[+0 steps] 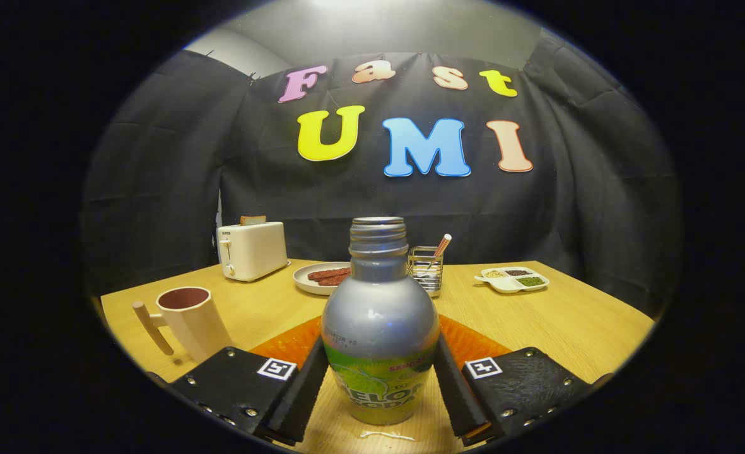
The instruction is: Take the bottle from table, then pour the juice into the cup, finally place the bottle on the coaster
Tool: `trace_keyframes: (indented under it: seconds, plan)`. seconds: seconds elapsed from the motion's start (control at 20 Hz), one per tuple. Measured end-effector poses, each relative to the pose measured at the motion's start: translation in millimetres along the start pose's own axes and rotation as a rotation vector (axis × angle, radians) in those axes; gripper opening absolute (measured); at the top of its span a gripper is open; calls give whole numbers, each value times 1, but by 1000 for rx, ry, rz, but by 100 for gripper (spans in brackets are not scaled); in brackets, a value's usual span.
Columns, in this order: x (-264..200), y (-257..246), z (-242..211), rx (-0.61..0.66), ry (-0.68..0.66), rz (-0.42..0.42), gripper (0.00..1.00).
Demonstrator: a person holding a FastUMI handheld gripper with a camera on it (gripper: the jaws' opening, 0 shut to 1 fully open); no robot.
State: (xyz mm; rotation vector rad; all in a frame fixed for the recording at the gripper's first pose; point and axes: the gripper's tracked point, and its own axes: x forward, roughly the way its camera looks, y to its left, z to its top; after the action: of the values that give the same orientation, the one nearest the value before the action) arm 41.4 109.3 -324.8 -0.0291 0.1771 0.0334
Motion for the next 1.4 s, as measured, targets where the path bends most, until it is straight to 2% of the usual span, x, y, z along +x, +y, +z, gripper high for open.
trace_keyframes:
  seconds: [0.2,0.5,0.8,1.0,1.4]
  plan:
    - [2,12,18,-78,-11,18,81]
    - [14,39,51,-316,-27,53,80]
    - [27,63,40,-491,40,98,81]
    - [39,72,28,-589,72,84,80]
    - [46,101,18,-875,41,85,81]
